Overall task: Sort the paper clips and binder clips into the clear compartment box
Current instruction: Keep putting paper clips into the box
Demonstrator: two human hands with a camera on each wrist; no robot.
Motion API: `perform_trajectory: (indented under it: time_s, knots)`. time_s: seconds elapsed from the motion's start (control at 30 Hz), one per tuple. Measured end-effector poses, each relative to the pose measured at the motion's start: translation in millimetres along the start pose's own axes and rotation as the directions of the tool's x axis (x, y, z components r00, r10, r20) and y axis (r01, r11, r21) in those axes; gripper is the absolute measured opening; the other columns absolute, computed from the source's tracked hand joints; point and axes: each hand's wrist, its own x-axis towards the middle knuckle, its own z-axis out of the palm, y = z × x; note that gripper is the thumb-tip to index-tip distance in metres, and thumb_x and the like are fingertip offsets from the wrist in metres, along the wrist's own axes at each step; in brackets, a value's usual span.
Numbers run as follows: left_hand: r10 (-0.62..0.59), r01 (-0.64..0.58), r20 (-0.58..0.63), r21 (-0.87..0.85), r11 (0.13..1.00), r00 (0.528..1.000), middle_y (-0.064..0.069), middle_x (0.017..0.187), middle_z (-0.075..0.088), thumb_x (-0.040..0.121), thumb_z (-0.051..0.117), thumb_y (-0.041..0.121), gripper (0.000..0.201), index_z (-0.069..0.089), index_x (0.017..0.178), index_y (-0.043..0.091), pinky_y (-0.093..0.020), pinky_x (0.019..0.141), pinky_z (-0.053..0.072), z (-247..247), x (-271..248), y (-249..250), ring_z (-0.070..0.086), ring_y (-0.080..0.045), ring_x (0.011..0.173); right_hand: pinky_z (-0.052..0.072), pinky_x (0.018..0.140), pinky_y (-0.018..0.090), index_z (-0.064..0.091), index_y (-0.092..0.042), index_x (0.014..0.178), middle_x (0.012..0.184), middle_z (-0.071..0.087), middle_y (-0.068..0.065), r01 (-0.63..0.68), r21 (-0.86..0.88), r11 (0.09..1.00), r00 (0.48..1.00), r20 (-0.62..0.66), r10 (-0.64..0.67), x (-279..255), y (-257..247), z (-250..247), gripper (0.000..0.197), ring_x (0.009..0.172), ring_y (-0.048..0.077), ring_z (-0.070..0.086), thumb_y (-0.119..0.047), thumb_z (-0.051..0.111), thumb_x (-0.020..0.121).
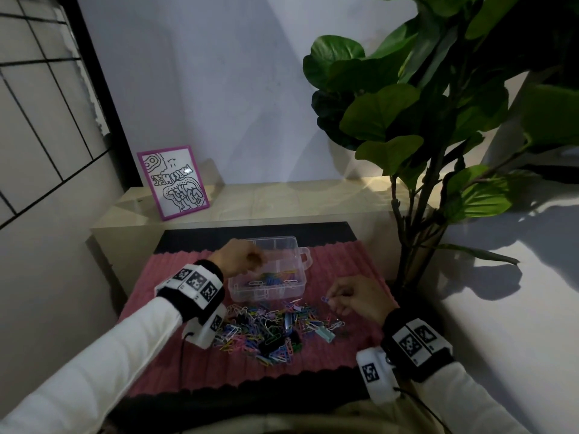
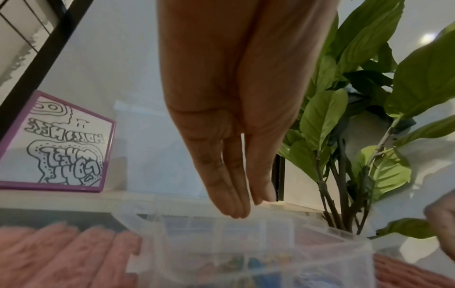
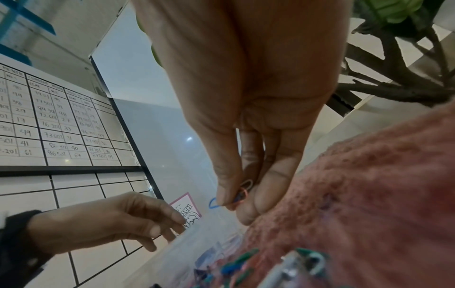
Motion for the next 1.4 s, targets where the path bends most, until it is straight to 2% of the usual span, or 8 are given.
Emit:
perform_trajectory:
  time_s: [0.23, 0.37, 0.5, 0.63, 0.83, 1.0, 1.13, 1.4]
  knots:
    - [0.084, -0.091, -0.196, -0.028, 0.995, 0.977, -0.012, 0.101, 0.070, 0.086, 0.050, -0.005, 0.023, 0.066, 0.099, 0.004, -0.008, 0.062, 0.048, 4.5, -9.5, 15.0, 0.064, -0.015, 0.077, 0.051, 0.066, 0.017, 0.067, -0.002, 0.087, 0.075, 0.065, 0.005, 0.126, -0.126, 0.984, 0.987, -0.087, -0.138, 26.0, -32.7, 1.7, 0.007, 0.055, -0.002, 0.056, -0.002, 0.065, 0.081]
    - [0.222, -0.220, -0.027, 0.072, 0.973, 0.975, -0.006, 0.099, 0.070, 0.084, 0.052, -0.001, 0.020, 0.068, 0.094, 0.007, -0.014, 0.072, 0.049, 15.4, -24.5, 43.1, 0.058, -0.006, 0.071, 0.049, 0.063, 0.011, 0.066, 0.003, 0.092, 0.082, 0.067, 0.013, 0.157, -0.107, 0.982, 0.983, -0.081, -0.166, 45.3, -56.6, 9.3, 0.011, 0.063, 0.004, 0.063, 0.002, 0.062, 0.082]
    - [0.294, -0.304, 0.161, 0.038, 0.952, 0.942, -0.009, 0.101, 0.069, 0.085, 0.051, -0.001, 0.022, 0.068, 0.099, 0.004, -0.008, 0.066, 0.040, 37.0, -26.4, 66.5, 0.059, -0.012, 0.081, 0.051, 0.089, 0.027, 0.065, -0.002, 0.106, 0.109, 0.068, 0.014, 0.169, -0.166, 0.972, 0.984, -0.032, -0.176, 47.3, -67.2, 16.9, 0.025, 0.098, 0.023, 0.064, 0.005, 0.056, 0.083]
    - [0.291, -0.325, 0.246, 0.112, 0.939, 0.925, -0.011, 0.104, 0.070, 0.084, 0.053, 0.000, 0.025, 0.066, 0.105, 0.005, -0.025, 0.085, 0.048, 58.3, -15.6, 76.0, 0.064, -0.021, 0.094, 0.038, 0.068, 0.002, 0.066, 0.000, 0.102, 0.102, 0.069, 0.015, 0.262, -0.323, 0.910, 0.952, -0.068, -0.298, 25.4, -49.0, 9.3, 0.025, 0.088, 0.014, 0.059, 0.007, 0.053, 0.082]
    - [0.238, -0.343, 0.376, 0.242, 0.908, 0.896, -0.010, 0.102, 0.060, 0.078, 0.066, 0.008, 0.031, 0.057, 0.108, 0.006, -0.042, 0.089, 0.046, 73.1, -4.7, 84.2, 0.057, -0.027, 0.097, 0.040, 0.074, 0.019, 0.066, -0.001, 0.097, 0.094, 0.065, 0.012, 0.125, -0.429, 0.895, 0.992, 0.055, -0.112, -3.3, -13.7, -13.0, 0.018, 0.088, 0.019, 0.057, -0.003, 0.064, 0.079]
    - [0.260, -0.315, 0.312, 0.140, 0.939, 0.914, -0.010, 0.092, 0.071, 0.074, 0.063, 0.001, 0.013, 0.067, 0.086, 0.006, -0.032, 0.084, 0.048, 65.6, -2.9, 81.6, 0.063, -0.018, 0.086, 0.039, 0.063, 0.015, 0.061, -0.005, 0.106, 0.094, 0.055, 0.003, 0.159, -0.476, 0.865, 0.962, 0.272, -0.027, -7.8, -8.1, -1.8, 0.037, 0.083, 0.012, 0.051, -0.009, 0.074, 0.071]
    - [0.251, -0.246, 0.206, -0.050, 0.968, 0.946, -0.014, 0.089, 0.072, 0.075, 0.064, 0.000, 0.012, 0.070, 0.085, 0.004, 0.000, 0.054, 0.036, 58.9, -8.1, 71.6, 0.054, 0.003, 0.057, 0.038, 0.065, 0.019, 0.066, -0.005, 0.094, 0.073, 0.049, -0.011, 0.183, -0.542, 0.820, 0.966, 0.253, -0.048, -0.2, -3.8, 7.0, 0.026, 0.080, 0.011, 0.051, -0.006, 0.074, 0.070]
    - [0.218, -0.203, -0.010, -0.401, 0.893, 0.976, 0.012, 0.074, 0.068, 0.078, 0.066, 0.002, 0.011, 0.071, 0.088, 0.005, -0.004, 0.066, 0.047, 29.1, -14.3, 49.6, 0.061, 0.010, 0.064, 0.043, 0.071, 0.023, 0.068, -0.007, 0.090, 0.081, 0.058, -0.001, 0.169, -0.512, 0.842, 0.973, 0.225, -0.059, 0.3, 4.2, 0.5, 0.019, 0.078, 0.011, 0.054, -0.006, 0.073, 0.071]
